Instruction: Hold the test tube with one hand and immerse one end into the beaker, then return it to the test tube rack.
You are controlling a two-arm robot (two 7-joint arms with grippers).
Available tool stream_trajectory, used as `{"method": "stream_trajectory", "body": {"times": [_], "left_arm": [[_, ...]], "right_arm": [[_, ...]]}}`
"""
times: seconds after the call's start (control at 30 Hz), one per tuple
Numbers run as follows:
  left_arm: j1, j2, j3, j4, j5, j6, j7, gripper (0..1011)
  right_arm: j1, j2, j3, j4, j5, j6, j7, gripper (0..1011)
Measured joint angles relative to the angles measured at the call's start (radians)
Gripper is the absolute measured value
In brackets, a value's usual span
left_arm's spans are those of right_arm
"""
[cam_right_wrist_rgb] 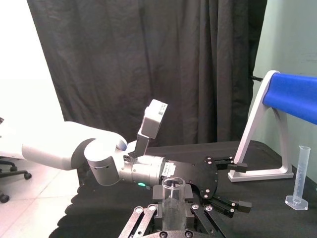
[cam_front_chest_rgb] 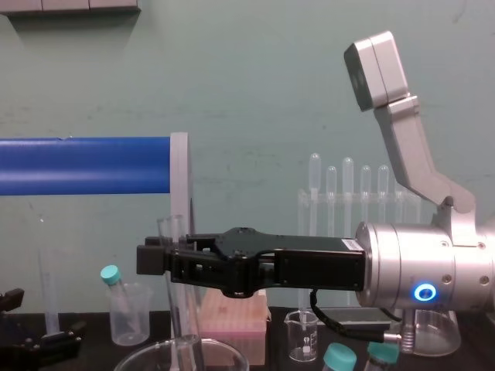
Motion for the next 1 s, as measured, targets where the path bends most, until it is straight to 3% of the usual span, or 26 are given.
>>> {"method": "stream_trajectory", "body": {"times": [1.0], "left_arm": [[0.0, 0.0, 0.0, 0.0, 0.0, 0.0, 0.0, 1000]], "right_arm": [[0.0, 0.0, 0.0, 0.0, 0.0, 0.0, 0.0, 228]]}}
